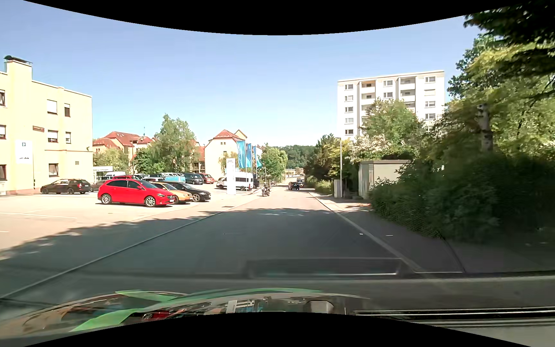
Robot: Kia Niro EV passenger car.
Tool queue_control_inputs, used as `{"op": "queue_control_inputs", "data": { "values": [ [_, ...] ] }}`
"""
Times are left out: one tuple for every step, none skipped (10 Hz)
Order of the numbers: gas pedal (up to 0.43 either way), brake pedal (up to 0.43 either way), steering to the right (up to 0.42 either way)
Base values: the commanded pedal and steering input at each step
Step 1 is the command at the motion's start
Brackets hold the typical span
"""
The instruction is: Follow the waypoints while adhering to traffic rules and regulations
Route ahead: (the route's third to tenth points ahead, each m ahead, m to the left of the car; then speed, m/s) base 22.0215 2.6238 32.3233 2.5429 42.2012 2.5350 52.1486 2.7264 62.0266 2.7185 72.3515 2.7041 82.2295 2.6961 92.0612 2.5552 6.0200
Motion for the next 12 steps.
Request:
{"op": "queue_control_inputs", "data": {
  "values": [
    [0.028,0.0,0.001],
    [0.028,0.0,0.001],
    [0.028,0.0,0.001],
    [0.028,0.0,0.001],
    [0.028,0.0,0.0],
    [0.028,0.0,0.0],
    [0.028,0.0,-0.003],
    [0.028,0.0,-0.005],
    [0.028,0.0,-0.005],
    [0.028,0.0,-0.004],
    [0.028,0.0,-0.005],
    [0.028,0.0,-0.005]
  ]
}}
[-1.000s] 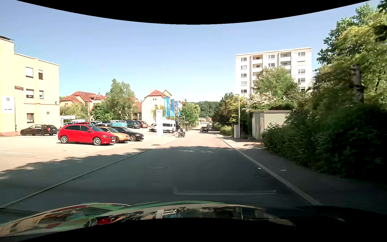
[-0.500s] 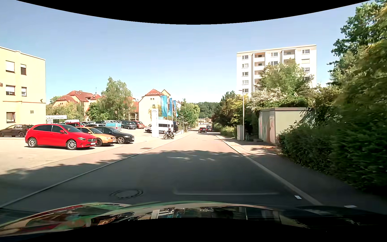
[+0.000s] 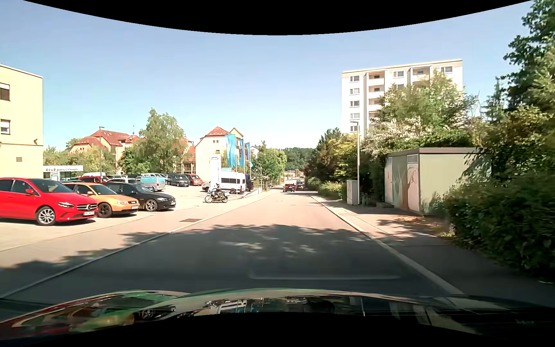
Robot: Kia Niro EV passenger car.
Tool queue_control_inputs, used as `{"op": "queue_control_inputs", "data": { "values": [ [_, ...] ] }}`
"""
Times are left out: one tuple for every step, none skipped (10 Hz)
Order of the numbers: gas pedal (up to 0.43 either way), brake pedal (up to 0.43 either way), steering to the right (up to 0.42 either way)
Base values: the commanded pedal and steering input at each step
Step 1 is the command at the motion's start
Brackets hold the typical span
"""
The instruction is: Follow the waypoints while adhering to traffic rules and regulations
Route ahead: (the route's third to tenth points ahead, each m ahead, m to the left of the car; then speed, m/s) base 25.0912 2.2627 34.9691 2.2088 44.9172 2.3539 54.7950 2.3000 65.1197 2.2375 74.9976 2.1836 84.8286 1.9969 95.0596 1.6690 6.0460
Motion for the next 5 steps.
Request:
{"op": "queue_control_inputs", "data": {
  "values": [
    [0.02,0.0,-0.006],
    [0.02,0.0,-0.006],
    [0.02,0.0,-0.006],
    [0.02,0.0,-0.002],
    [0.02,0.0,0.0]
  ]
}}
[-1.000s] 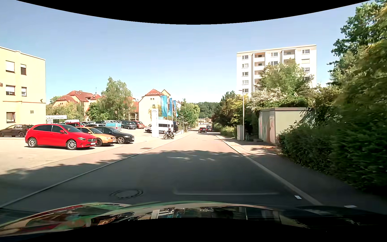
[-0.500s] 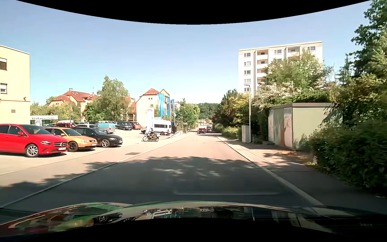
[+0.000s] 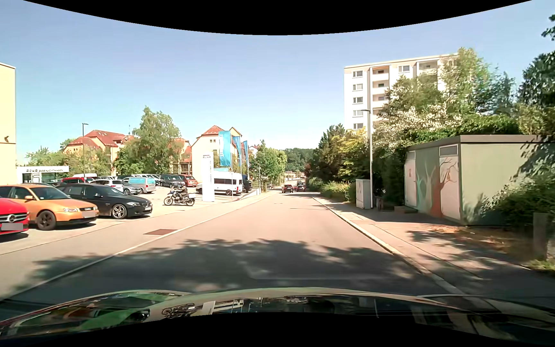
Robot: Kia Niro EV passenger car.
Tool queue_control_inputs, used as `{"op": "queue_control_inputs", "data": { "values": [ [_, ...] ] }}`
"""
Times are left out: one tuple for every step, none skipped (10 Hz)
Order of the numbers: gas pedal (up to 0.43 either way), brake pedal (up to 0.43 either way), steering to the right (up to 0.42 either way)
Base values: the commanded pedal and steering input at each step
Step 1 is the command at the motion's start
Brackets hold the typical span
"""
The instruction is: Follow the waypoints while adhering to traffic rules and regulations
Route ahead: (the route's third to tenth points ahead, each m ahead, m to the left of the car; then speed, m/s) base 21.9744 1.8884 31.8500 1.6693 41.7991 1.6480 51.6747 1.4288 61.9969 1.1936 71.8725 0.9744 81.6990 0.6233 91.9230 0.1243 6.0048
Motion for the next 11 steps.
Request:
{"op": "queue_control_inputs", "data": {
  "values": [
    [0.02,0.0,0.0],
    [0.02,0.0,0.0],
    [0.02,0.0,0.001],
    [0.02,0.0,0.001],
    [0.02,0.0,0.001],
    [0.02,0.0,0.001],
    [0.02,0.0,0.001],
    [0.02,0.0,0.001],
    [0.02,0.0,0.001],
    [0.02,0.0,0.001],
    [0.02,0.0,0.001]
  ]
}}
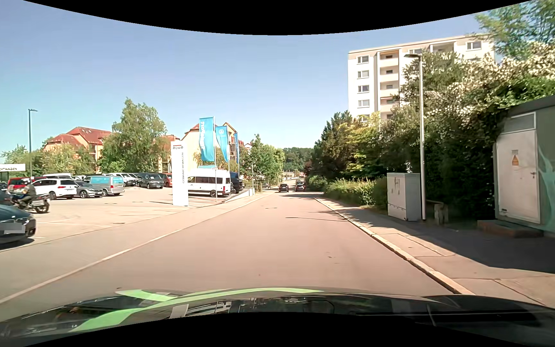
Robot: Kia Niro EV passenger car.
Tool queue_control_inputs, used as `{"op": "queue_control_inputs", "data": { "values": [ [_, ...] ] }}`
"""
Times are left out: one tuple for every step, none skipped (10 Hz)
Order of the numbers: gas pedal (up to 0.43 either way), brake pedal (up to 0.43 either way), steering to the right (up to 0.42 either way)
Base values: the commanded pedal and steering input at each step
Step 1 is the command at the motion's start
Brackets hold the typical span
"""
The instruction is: Follow the waypoints while adhering to traffic rules and regulations
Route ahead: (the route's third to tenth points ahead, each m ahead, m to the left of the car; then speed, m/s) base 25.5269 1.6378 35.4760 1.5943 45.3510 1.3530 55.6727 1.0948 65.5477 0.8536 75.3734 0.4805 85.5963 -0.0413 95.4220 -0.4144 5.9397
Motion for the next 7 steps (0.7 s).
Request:
{"op": "queue_control_inputs", "data": {
  "values": [
    [0.02,0.0,0.001],
    [0.02,0.0,0.001],
    [0.02,0.0,0.001],
    [0.02,0.0,0.001],
    [0.02,0.0,0.001],
    [0.02,0.0,0.001],
    [0.028,0.0,0.001]
  ]
}}
